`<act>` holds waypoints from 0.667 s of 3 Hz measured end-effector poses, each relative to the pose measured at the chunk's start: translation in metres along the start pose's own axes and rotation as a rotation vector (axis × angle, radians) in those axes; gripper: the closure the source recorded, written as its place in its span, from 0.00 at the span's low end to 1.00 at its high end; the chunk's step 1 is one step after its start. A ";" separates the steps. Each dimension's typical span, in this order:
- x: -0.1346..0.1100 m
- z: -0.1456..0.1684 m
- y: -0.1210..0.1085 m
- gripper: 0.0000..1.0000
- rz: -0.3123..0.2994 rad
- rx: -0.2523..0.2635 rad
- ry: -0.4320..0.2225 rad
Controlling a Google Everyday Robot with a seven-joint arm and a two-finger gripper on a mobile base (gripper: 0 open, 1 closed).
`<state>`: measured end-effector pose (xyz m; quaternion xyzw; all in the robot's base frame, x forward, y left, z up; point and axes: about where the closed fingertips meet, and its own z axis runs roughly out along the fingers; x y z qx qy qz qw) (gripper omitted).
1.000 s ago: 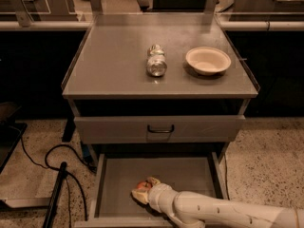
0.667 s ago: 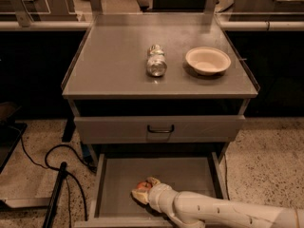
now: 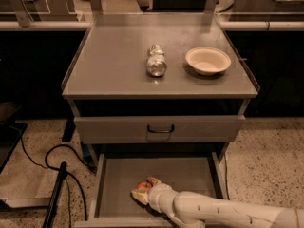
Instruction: Place apple into middle drawer
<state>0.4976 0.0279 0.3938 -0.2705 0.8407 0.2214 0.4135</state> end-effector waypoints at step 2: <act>0.000 0.000 0.000 0.00 0.000 0.000 0.000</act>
Offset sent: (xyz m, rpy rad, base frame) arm 0.0000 0.0000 0.0000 0.0000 0.0000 0.0000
